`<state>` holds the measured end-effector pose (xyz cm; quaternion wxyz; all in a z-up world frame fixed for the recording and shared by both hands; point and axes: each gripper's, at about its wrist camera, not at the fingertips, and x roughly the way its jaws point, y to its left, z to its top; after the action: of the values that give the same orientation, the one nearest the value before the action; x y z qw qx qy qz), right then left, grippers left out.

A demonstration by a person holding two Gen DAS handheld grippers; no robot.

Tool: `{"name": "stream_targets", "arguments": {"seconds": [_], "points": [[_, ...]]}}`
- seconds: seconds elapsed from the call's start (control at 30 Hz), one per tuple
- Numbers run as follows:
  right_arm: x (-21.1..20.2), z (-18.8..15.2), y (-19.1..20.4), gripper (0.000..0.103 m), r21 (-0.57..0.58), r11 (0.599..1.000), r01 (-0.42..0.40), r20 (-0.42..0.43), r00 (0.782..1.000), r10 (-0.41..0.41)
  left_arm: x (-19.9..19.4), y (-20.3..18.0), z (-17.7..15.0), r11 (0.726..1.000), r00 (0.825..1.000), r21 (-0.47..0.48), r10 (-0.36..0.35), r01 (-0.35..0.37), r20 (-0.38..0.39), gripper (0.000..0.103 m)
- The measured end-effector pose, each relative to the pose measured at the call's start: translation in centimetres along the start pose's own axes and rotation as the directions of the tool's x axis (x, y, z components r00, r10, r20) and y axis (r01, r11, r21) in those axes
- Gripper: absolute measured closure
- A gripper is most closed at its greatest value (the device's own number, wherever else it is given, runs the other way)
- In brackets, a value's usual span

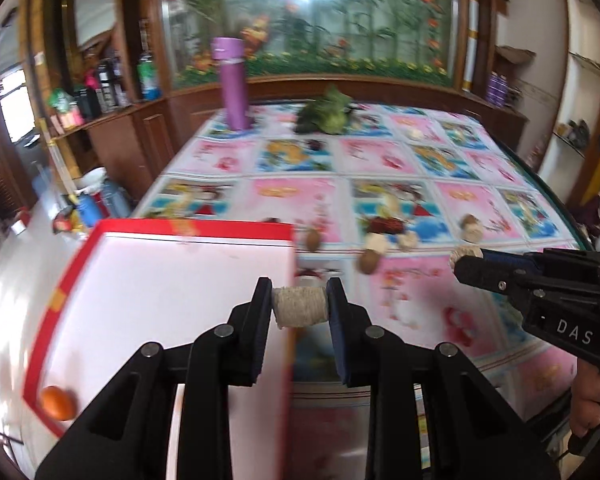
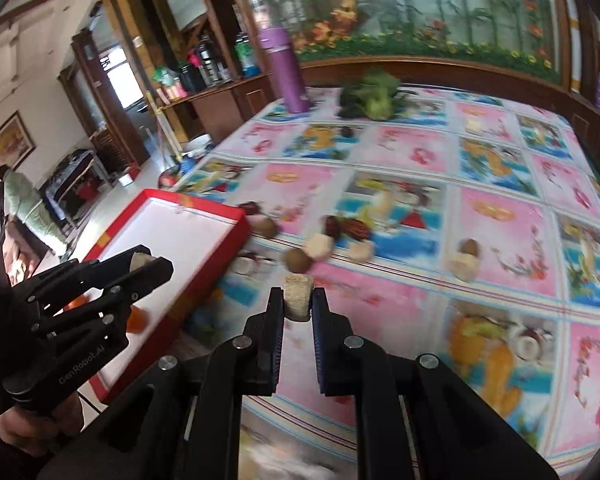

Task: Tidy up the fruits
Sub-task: 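Carry both beige cubes into the tray and open both tools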

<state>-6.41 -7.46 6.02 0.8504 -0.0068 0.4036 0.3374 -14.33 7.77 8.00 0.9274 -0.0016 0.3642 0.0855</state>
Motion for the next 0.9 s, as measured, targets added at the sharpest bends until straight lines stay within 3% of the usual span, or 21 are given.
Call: {"name": "stream_targets", "arguments": {"seconds": [0.23,0.4,0.9], "points": [[4.5,1.5,5.8,0.092,-0.068,0.994,-0.087,-0.046,0.995,0.084,-0.4,6.9,-0.7,0.98,0.983,-0.082,0.182,-0.18,0.017,0.073],[7.7,2.1,8.4,0.092,-0.097,0.988,-0.117,-0.088,0.99,0.108,0.8,9.8,-1.6,0.963,0.969,-0.109,0.246,-0.246,-0.02,0.073],[13.1,1.1,11.4,0.092,-0.131,0.982,-0.134,-0.2,0.974,0.106,3.7,12.7,-4.0,0.947,0.952,-0.131,0.279,-0.295,-0.123,0.073]]}}
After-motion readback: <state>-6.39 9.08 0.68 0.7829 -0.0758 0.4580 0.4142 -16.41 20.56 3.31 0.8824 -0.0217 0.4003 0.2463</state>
